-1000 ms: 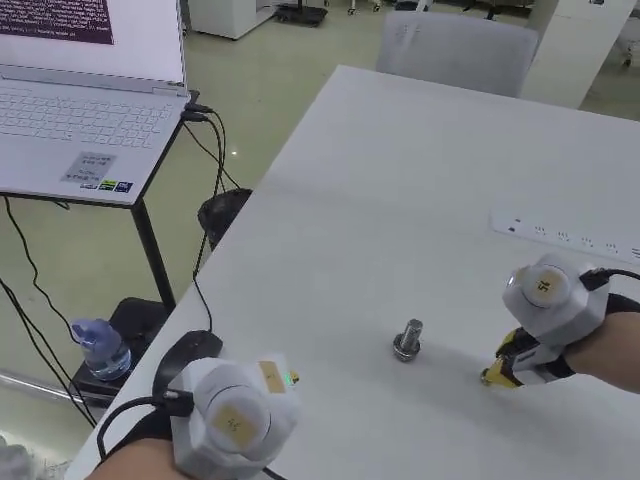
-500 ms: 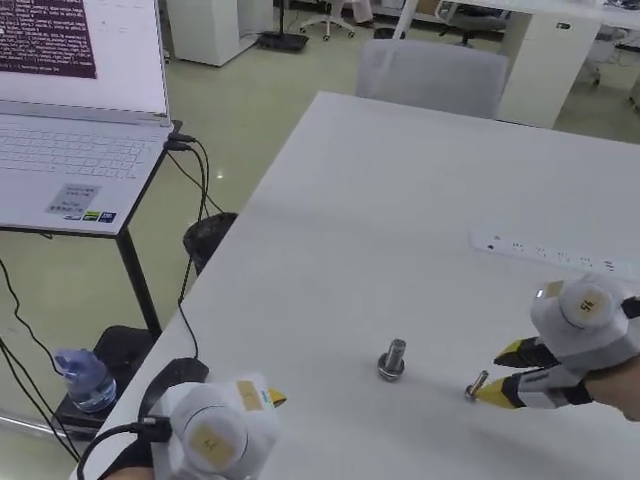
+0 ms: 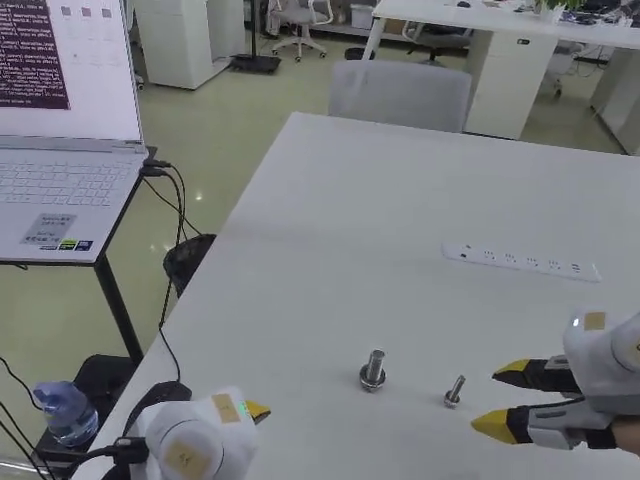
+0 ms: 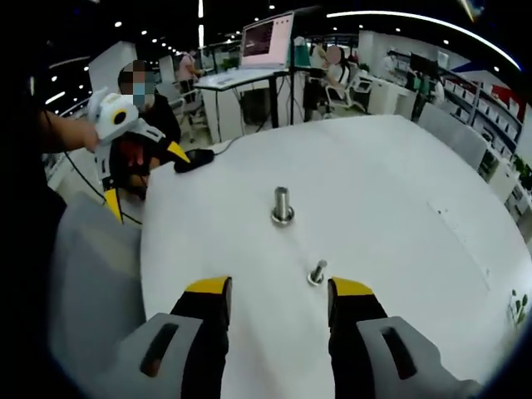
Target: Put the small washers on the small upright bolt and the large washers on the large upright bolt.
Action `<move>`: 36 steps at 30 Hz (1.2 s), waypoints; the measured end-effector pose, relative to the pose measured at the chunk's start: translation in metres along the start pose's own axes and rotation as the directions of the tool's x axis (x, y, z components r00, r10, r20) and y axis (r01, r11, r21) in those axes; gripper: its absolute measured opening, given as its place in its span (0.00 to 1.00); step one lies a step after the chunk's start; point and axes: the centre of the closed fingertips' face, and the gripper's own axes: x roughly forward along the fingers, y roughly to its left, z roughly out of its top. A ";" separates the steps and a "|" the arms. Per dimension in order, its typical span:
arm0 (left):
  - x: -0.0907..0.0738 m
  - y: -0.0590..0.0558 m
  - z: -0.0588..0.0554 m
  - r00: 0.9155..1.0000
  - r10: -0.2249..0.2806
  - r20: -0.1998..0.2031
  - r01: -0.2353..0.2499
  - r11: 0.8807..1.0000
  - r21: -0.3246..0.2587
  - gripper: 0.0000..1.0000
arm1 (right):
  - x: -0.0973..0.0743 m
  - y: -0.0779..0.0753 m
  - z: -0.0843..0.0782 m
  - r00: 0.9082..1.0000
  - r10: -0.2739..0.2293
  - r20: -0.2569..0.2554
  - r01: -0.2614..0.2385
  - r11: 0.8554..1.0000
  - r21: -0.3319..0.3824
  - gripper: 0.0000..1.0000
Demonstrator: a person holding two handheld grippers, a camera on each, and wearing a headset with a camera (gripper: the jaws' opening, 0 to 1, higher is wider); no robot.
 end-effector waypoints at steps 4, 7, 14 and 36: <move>-0.002 -0.001 0.004 1.000 -0.001 0.012 0.001 1.000 -0.007 0.91 | -0.010 0.009 0.000 0.998 -0.012 0.062 0.010 0.999 0.039 0.54; -0.003 -0.002 0.007 1.000 -0.001 0.031 0.002 1.000 -0.029 0.91 | -0.014 0.017 -0.002 0.995 -0.023 0.093 0.018 0.998 0.058 0.60; -0.007 -0.007 0.011 0.998 -0.009 0.060 0.013 0.998 -0.053 0.92 | -0.022 0.042 -0.014 0.987 -0.036 0.160 0.019 0.994 0.107 0.75; -0.010 -0.027 0.012 0.996 0.019 0.091 -0.012 0.997 -0.076 0.98 | -0.038 0.089 -0.038 0.960 -0.036 0.279 -0.027 0.975 0.219 1.00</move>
